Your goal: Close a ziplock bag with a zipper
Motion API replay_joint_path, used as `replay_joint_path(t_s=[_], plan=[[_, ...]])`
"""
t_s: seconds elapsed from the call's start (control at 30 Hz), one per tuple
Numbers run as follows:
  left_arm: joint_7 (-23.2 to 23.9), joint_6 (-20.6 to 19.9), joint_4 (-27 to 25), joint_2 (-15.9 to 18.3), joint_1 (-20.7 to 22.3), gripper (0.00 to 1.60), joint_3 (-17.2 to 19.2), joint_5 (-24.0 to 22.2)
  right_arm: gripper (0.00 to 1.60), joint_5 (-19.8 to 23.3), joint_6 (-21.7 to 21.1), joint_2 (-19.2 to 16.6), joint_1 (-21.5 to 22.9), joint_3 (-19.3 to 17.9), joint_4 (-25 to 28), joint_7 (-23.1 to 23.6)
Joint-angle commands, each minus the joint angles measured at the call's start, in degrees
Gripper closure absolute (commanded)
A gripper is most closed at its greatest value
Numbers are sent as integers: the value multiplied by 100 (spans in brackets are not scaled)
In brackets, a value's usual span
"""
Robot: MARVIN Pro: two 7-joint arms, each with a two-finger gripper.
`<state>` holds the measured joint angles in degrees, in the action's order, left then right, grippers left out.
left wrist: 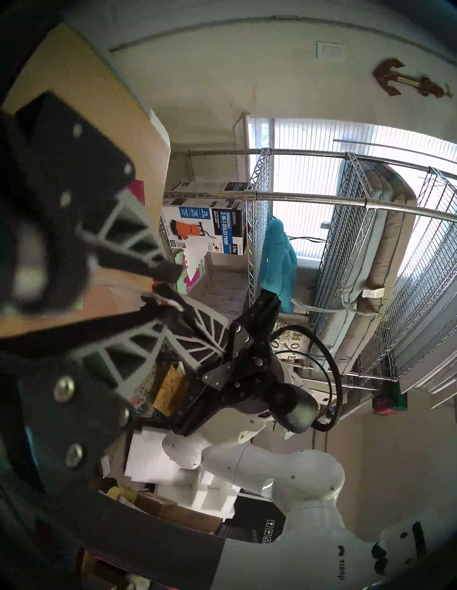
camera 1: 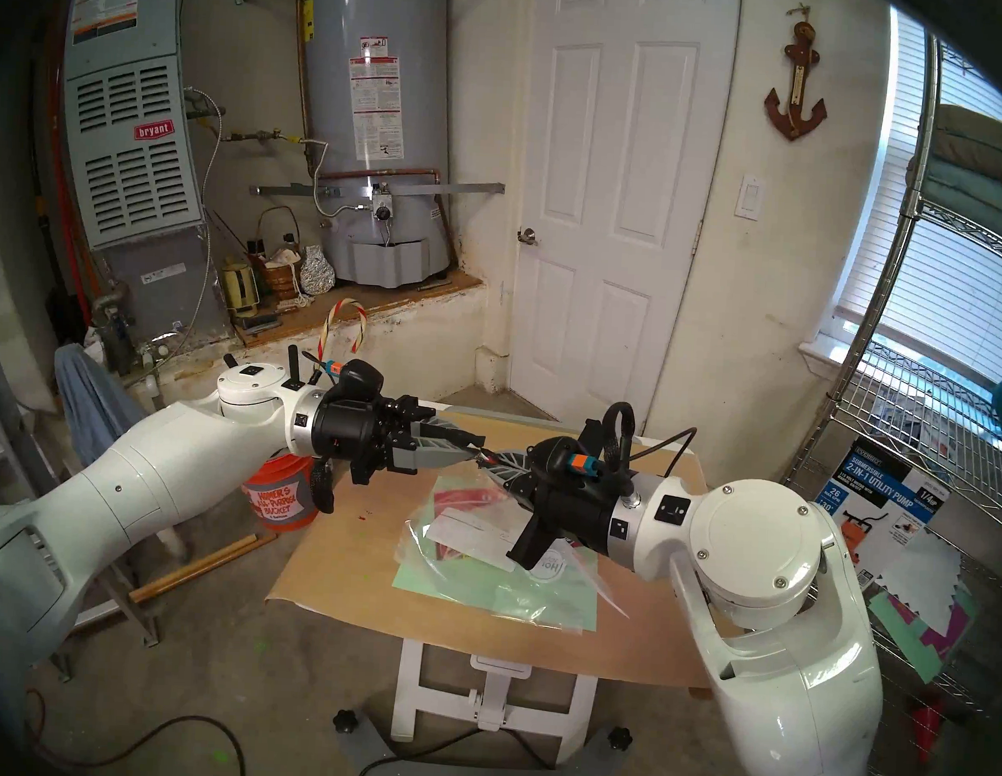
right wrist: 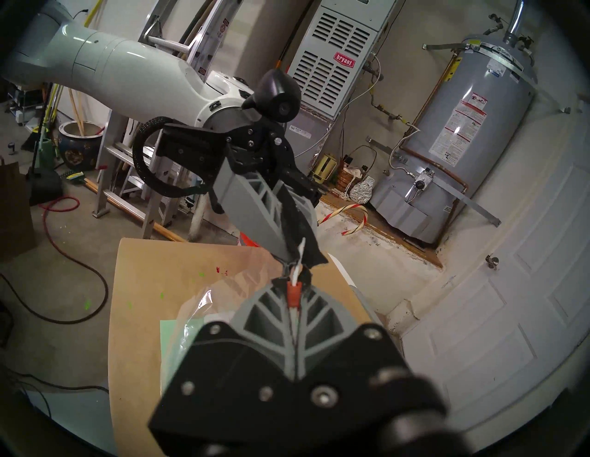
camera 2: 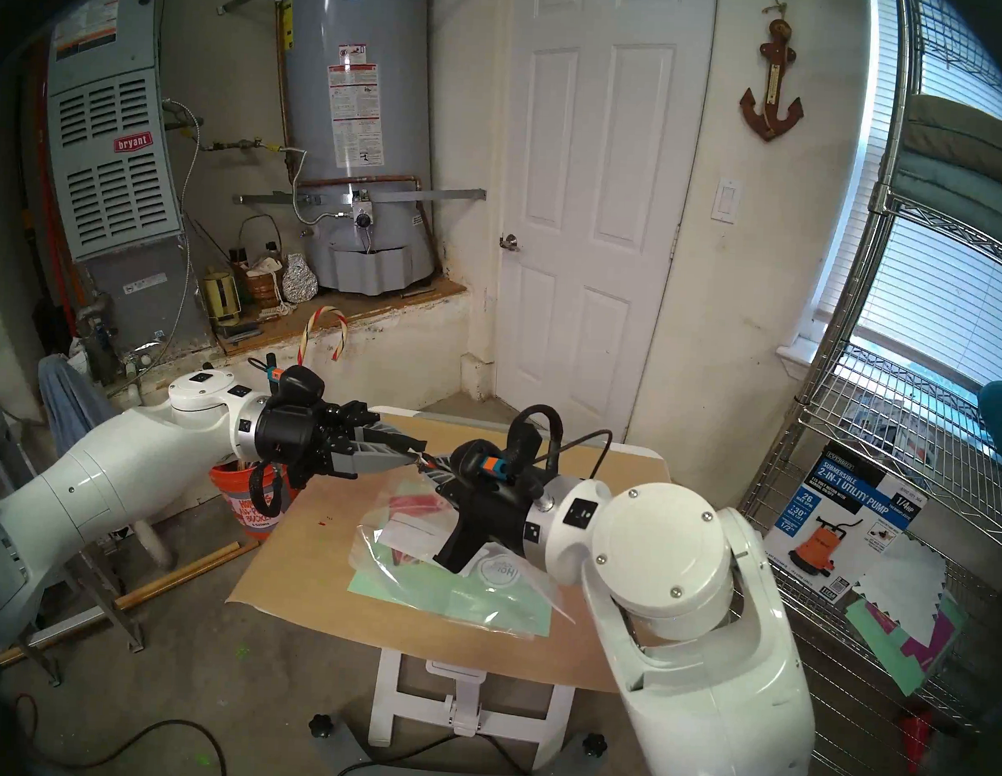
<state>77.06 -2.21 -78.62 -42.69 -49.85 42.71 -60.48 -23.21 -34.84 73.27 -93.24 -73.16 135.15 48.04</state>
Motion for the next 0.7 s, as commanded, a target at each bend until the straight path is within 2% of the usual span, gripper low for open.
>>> replay_joint_path(t_s=[0.0,0.23,0.27,0.33,0.4,0.43,0.5,0.67], plan=[[7,-11,-9,-6,94,105,67,-31,160,7,-24,64,96,14,89,-13],[27,-9,13,-31,81,114,71,-39,160,20,-16,63,112,8,62,-28],[23,-5,12,-36,78,160,70,-34,160,22,-17,63,115,10,59,-29],[7,9,9,-43,60,160,81,-47,160,23,-18,62,122,14,52,-32],[-43,190,-37,-25,62,160,73,116,160,23,-20,60,128,17,49,-35],[-52,179,-1,-63,-32,160,156,-122,160,21,-16,58,131,18,46,-39],[-119,352,-22,-39,-11,160,175,23,160,18,-8,54,134,14,33,-47],[-285,565,17,-46,-23,160,281,1,160,23,16,35,122,1,23,-70]])
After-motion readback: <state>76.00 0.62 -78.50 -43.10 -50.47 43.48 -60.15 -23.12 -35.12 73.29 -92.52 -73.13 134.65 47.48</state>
